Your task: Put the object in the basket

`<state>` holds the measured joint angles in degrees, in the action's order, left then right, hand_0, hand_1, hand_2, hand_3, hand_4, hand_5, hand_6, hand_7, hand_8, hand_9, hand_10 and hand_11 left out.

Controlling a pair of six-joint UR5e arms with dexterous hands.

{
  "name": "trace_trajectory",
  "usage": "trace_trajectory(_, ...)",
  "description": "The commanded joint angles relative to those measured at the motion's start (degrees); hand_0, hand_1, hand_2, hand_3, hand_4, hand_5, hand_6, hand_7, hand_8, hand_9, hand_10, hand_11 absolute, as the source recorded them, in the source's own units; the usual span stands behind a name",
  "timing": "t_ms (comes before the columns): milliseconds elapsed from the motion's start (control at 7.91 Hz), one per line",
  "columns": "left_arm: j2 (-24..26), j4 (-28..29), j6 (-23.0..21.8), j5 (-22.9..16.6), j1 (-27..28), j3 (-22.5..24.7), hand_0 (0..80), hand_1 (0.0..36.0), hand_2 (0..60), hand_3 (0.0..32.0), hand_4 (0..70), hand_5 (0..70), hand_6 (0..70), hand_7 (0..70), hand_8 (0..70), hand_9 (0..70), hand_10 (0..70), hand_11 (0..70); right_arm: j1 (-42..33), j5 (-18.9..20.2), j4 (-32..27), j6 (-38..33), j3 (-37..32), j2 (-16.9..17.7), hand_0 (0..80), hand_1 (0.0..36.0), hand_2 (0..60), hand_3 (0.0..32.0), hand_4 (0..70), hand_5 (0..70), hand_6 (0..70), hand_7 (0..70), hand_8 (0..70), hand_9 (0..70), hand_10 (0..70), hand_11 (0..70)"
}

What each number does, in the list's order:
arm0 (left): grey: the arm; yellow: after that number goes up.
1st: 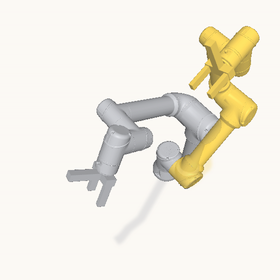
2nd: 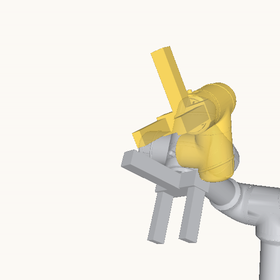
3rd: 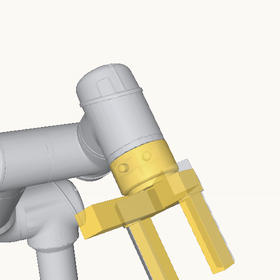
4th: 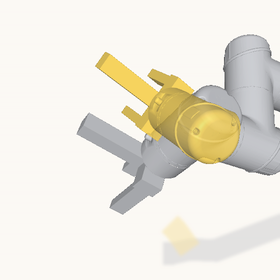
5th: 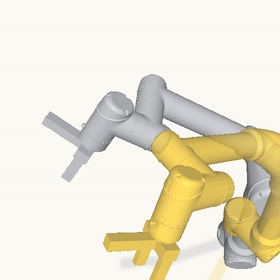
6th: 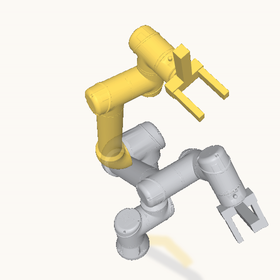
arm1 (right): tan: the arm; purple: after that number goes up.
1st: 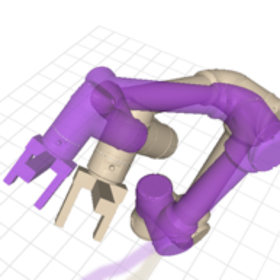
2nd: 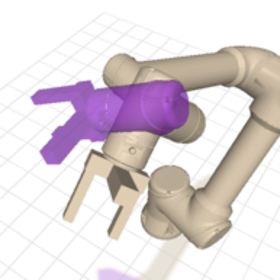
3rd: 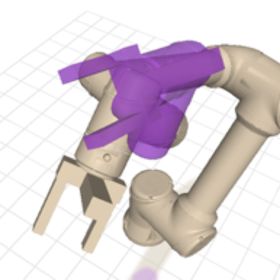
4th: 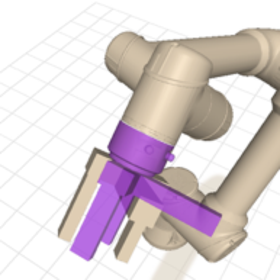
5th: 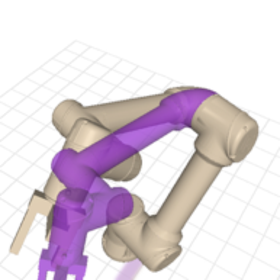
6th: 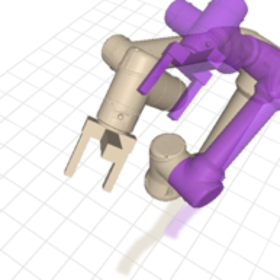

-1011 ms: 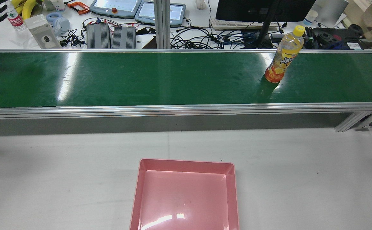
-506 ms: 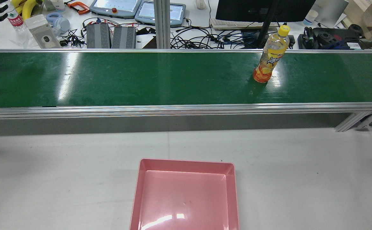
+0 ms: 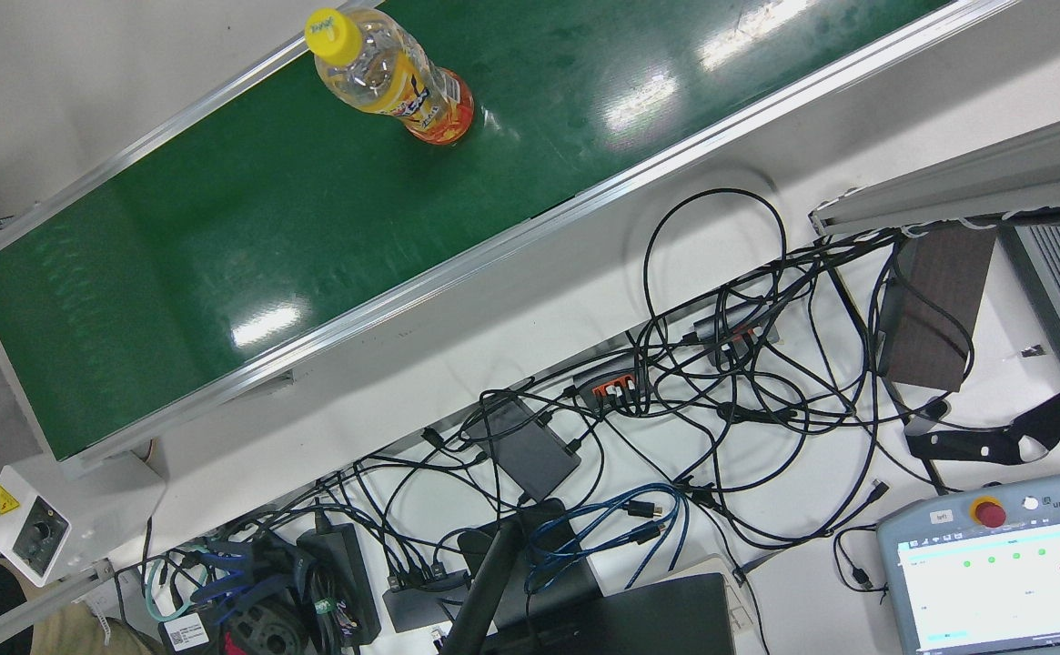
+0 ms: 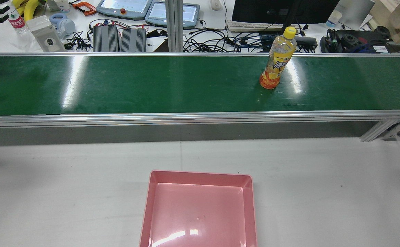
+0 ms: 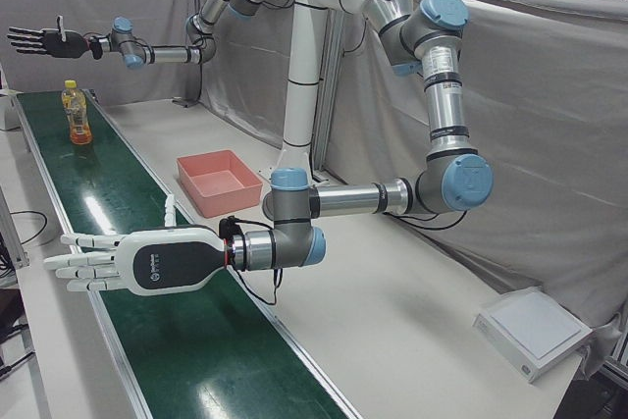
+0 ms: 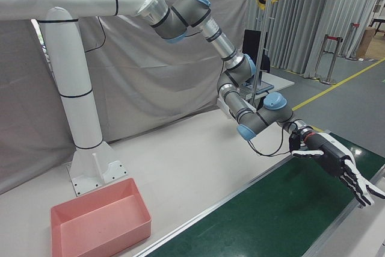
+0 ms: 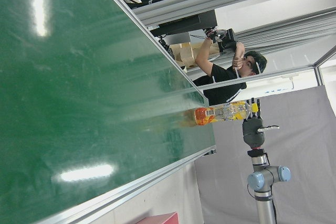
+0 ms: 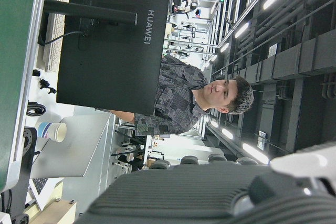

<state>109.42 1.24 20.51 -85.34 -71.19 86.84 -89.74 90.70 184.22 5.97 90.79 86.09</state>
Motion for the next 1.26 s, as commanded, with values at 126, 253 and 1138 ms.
trace_trajectory(126,0.3,-0.6,0.7,0.0,1.3,-0.7,46.8,4.3,0.0,0.0,16.7,11.9,0.0,0.0,5.5,9.2,7.6,11.8,0.0,0.0,0.0,0.0,0.0,0.0,0.0,0.0,0.0,0.0,0.0,0.0,0.0,0.0,0.0,0.0,0.0,0.0)
trace_trajectory(253,0.4,-0.6,0.7,0.1,1.4,-0.7,46.9,3.9,0.0,0.0,16.2,10.0,0.0,0.0,4.3,8.1,7.8,12.0,0.0,0.0,0.0,0.0,0.0,0.0,0.0,0.0,0.0,0.0,0.0,0.0,0.0,0.0,0.0,0.0,0.0,0.0)
trace_trajectory(1138,0.4,0.2,0.8,0.2,1.4,-1.1,45.9,2.9,0.0,0.0,14.5,6.9,0.0,0.0,4.4,8.4,7.9,12.0,0.0,0.0,0.0,0.0,0.0,0.0,0.0,0.0,0.0,0.0,0.0,0.0,0.0,0.0,0.0,0.0,0.0,0.0)
